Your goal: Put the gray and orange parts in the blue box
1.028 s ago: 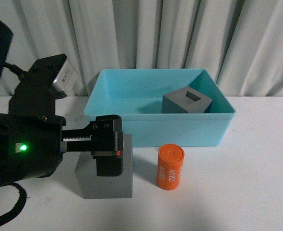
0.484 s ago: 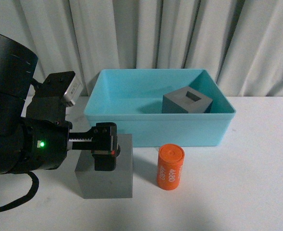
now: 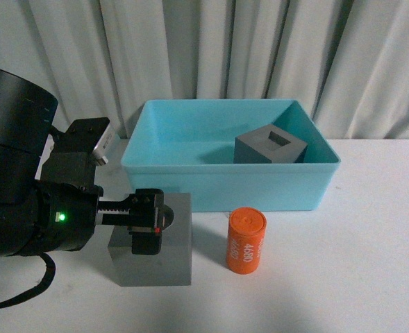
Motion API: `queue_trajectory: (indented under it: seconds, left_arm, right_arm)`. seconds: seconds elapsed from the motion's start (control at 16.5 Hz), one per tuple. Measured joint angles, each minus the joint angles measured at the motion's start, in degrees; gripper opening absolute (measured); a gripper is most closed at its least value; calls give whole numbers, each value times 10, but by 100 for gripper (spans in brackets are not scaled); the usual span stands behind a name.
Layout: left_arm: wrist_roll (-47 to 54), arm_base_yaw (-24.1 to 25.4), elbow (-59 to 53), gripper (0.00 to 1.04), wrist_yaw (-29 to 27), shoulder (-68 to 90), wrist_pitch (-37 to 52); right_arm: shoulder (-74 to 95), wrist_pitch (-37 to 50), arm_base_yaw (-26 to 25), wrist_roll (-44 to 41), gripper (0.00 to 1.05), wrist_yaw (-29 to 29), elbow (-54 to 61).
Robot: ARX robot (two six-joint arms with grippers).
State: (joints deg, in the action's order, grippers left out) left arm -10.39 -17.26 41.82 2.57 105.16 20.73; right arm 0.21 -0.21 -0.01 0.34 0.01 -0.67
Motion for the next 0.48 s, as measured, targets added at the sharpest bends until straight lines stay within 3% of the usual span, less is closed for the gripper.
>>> queue_trajectory:
  seconds: [0.48]
  left_arm:
    - [16,10,30,98,9,44,10]
  right_arm:
    - [0,0,0,0,98,0,0]
